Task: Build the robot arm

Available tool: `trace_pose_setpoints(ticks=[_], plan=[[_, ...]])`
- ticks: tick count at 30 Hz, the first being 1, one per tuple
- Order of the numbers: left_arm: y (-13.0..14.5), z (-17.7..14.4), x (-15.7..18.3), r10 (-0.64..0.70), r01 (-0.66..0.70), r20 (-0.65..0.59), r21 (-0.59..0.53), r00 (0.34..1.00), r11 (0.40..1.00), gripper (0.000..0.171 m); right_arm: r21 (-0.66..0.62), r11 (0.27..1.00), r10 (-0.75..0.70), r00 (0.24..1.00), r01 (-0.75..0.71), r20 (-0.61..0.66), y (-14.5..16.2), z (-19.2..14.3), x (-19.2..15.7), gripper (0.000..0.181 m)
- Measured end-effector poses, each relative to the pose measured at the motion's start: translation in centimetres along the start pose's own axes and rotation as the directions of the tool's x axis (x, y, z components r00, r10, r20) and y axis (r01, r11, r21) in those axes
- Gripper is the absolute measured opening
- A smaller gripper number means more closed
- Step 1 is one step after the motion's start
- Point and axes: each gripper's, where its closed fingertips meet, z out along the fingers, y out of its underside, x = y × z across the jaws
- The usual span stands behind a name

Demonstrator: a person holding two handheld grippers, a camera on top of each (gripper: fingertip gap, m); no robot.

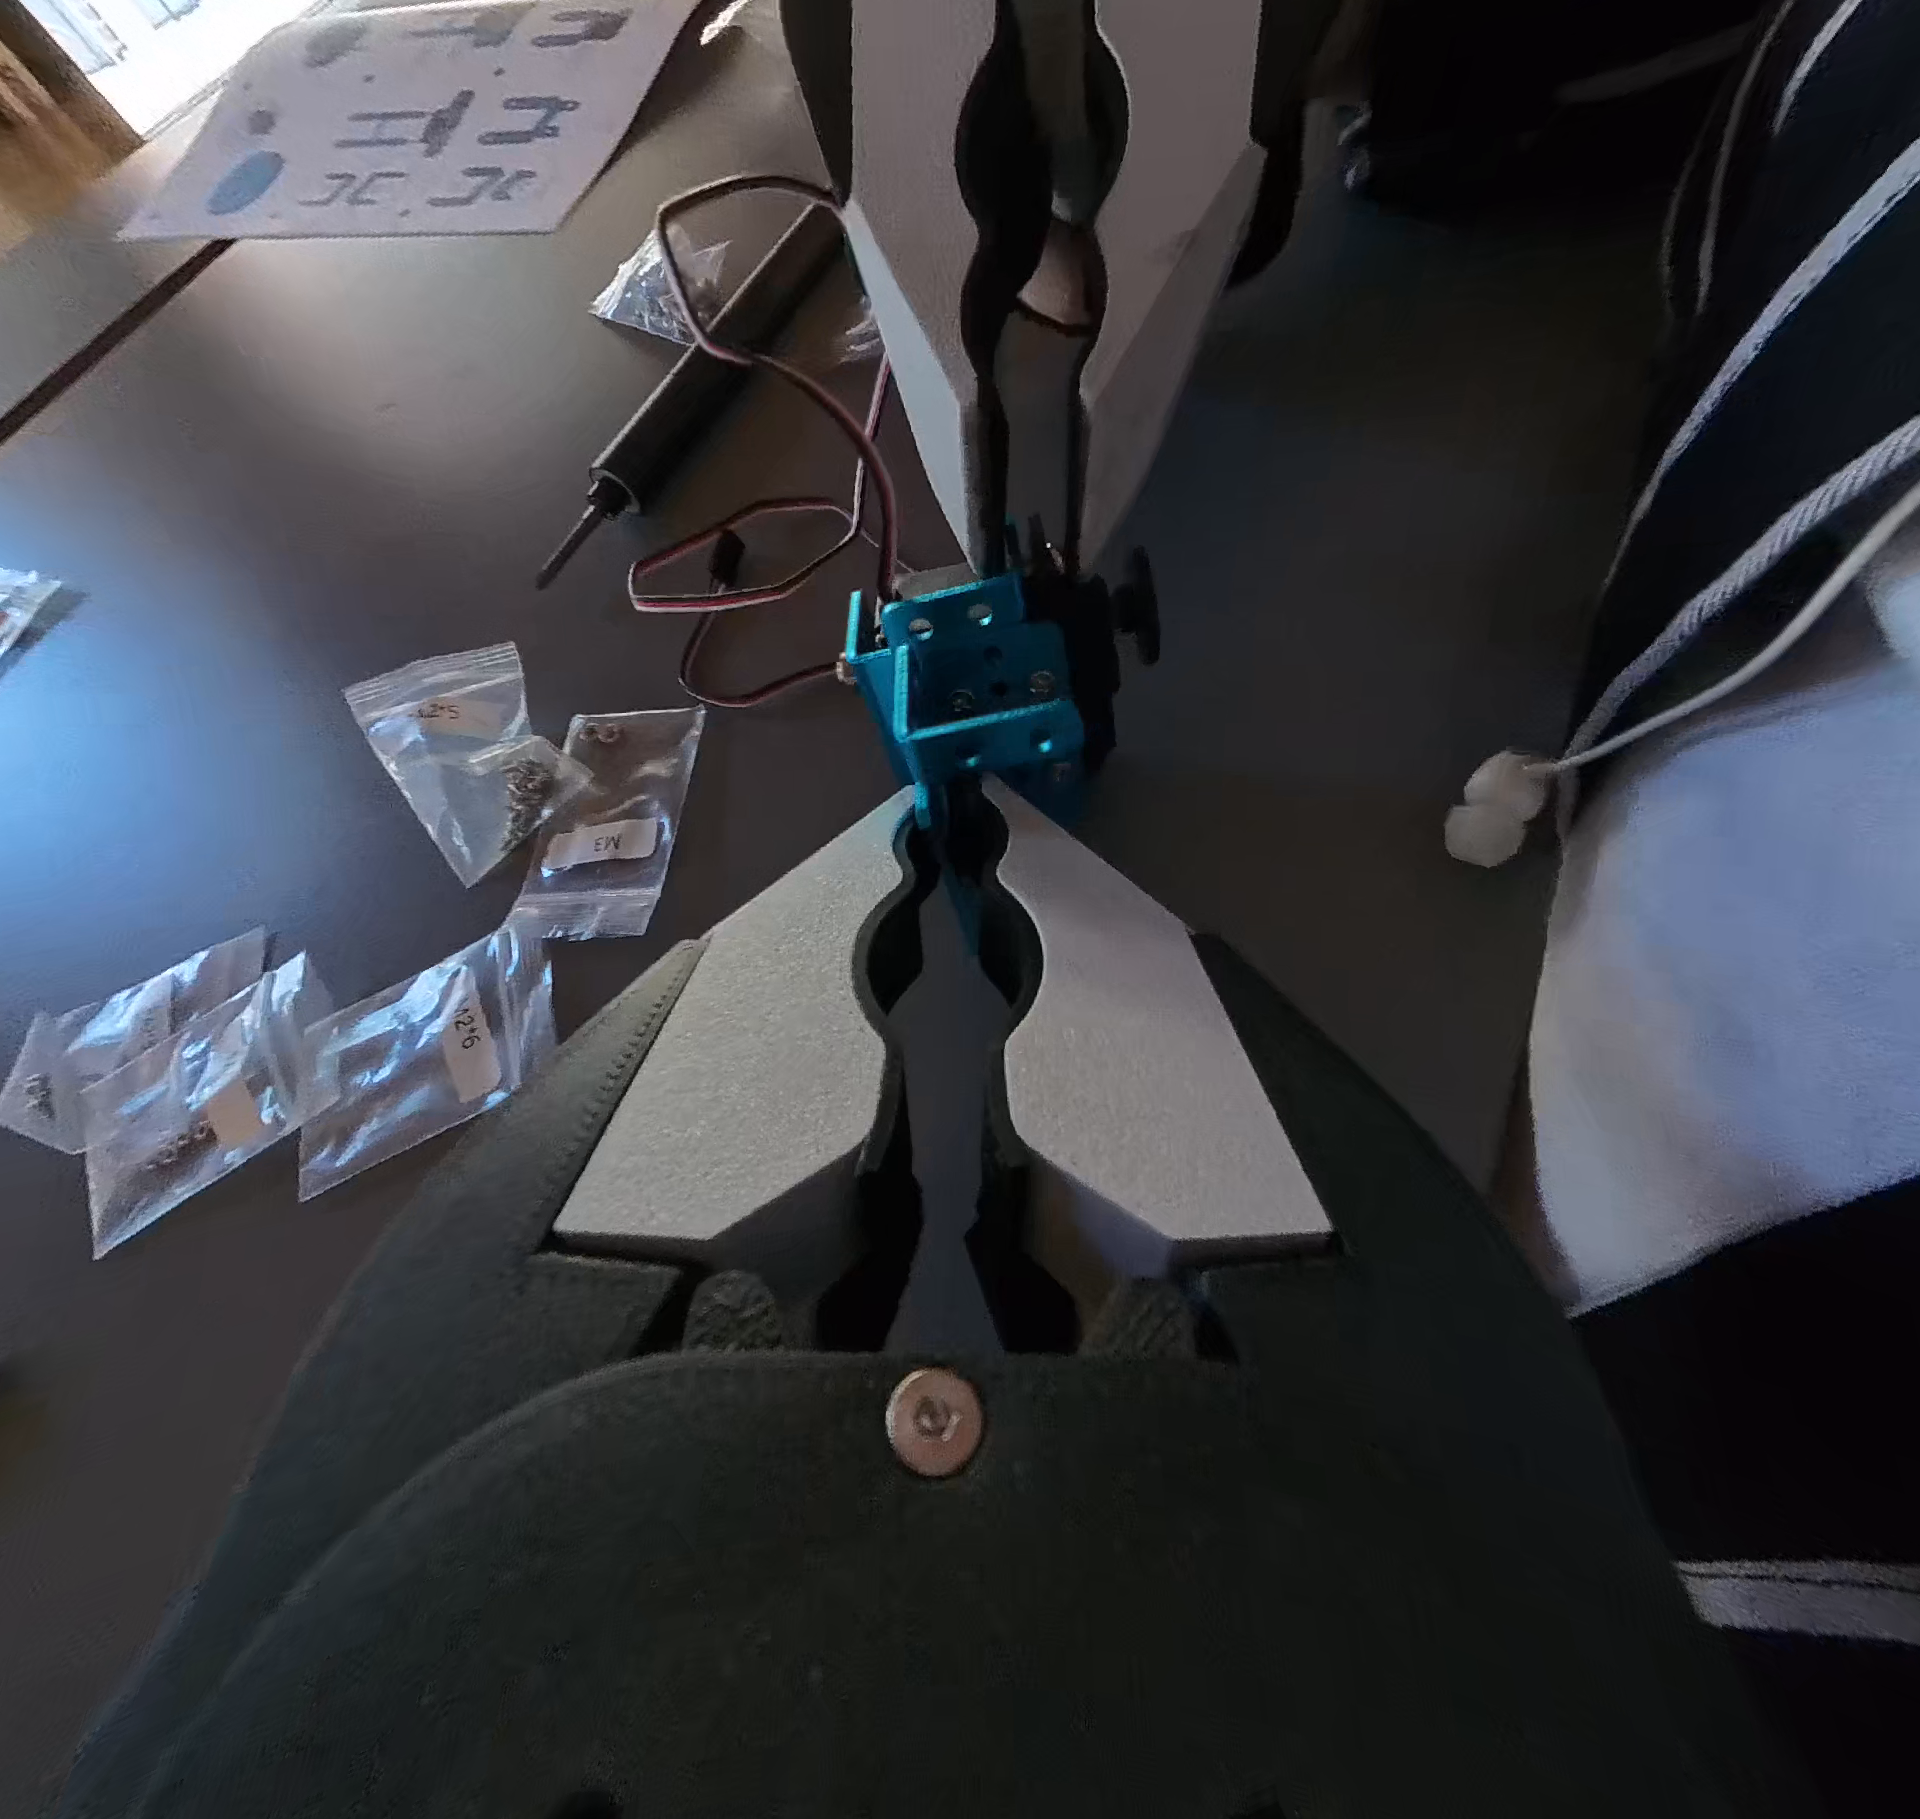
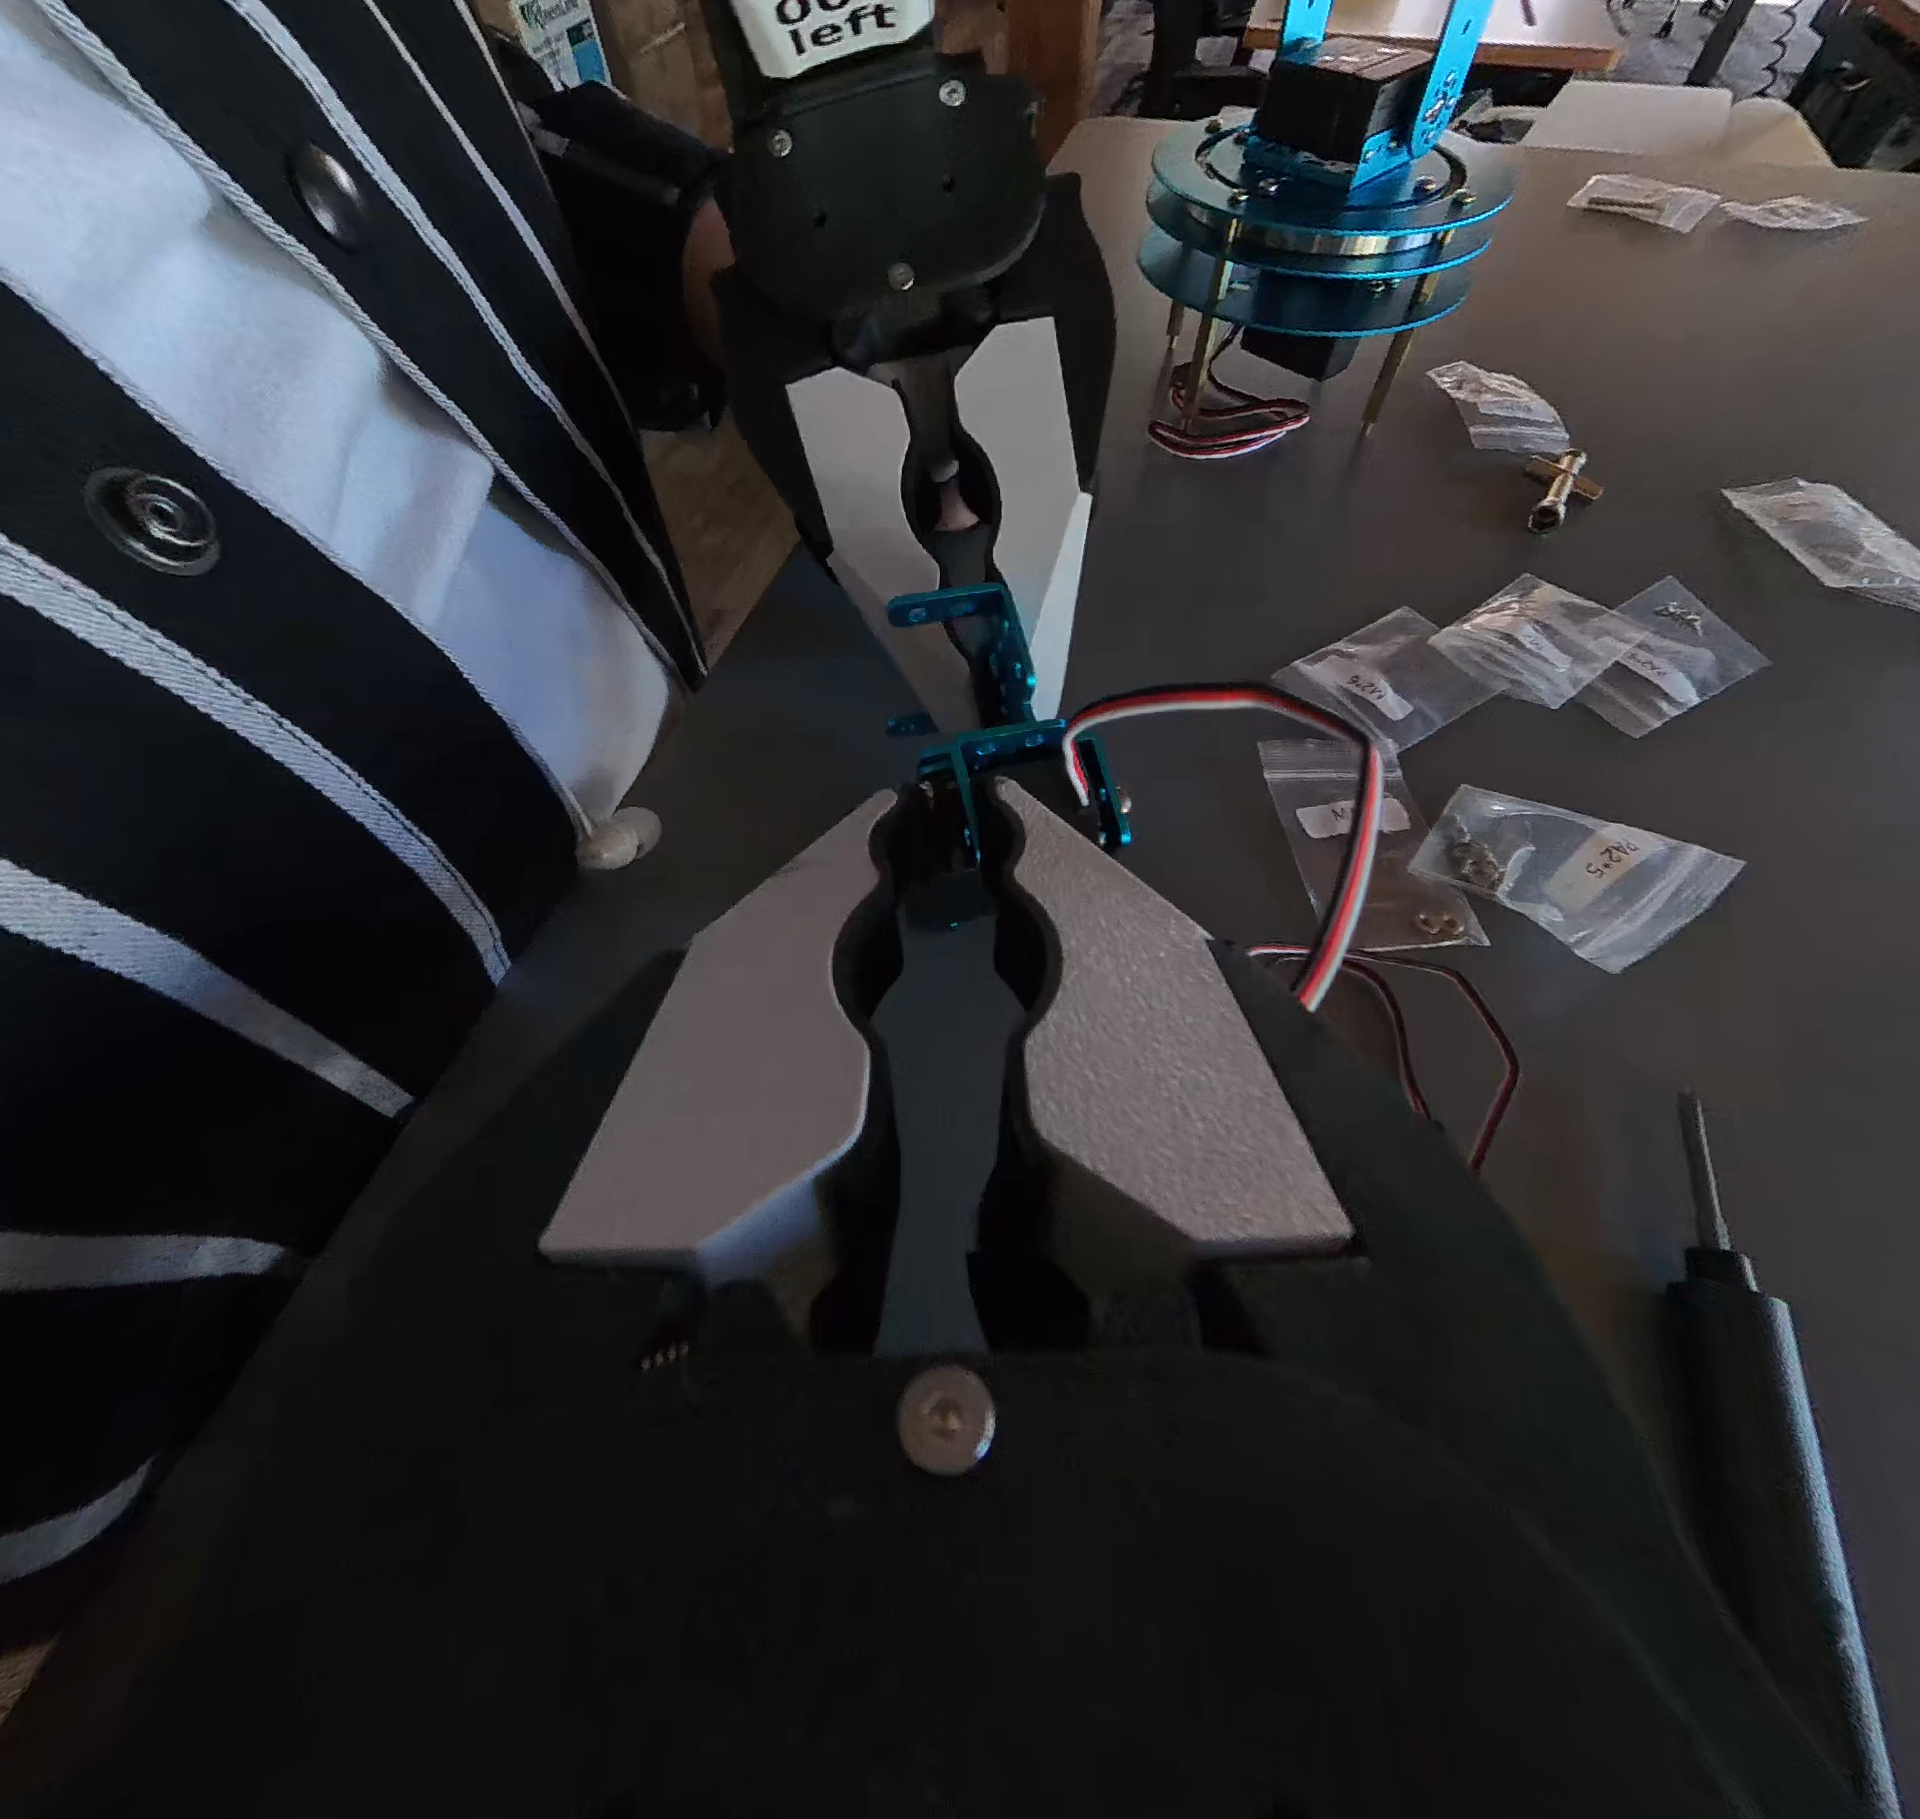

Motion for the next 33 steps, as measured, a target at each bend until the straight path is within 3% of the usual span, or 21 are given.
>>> trace_pose_setpoints(ticks=[7, 33], plan=[[0.5, 0.33, 0.22, -0.015, 0.014, -0.012, -0.041, 1.0, 0.999, 0.0, -0.029, 1.0, 0.003, 0.999, -0.002, 0.044, -0.01, 0.68, -0.77, 0.01], [0.88, 0.51, -0.04, -0.025, 0.04, 0.154, -0.09, 0.988, 0.995, 0.004, -0.063, 0.997, -0.046, 0.996, 0.041, -0.08, 0.16, 0.8, -0.16, 0.012]])
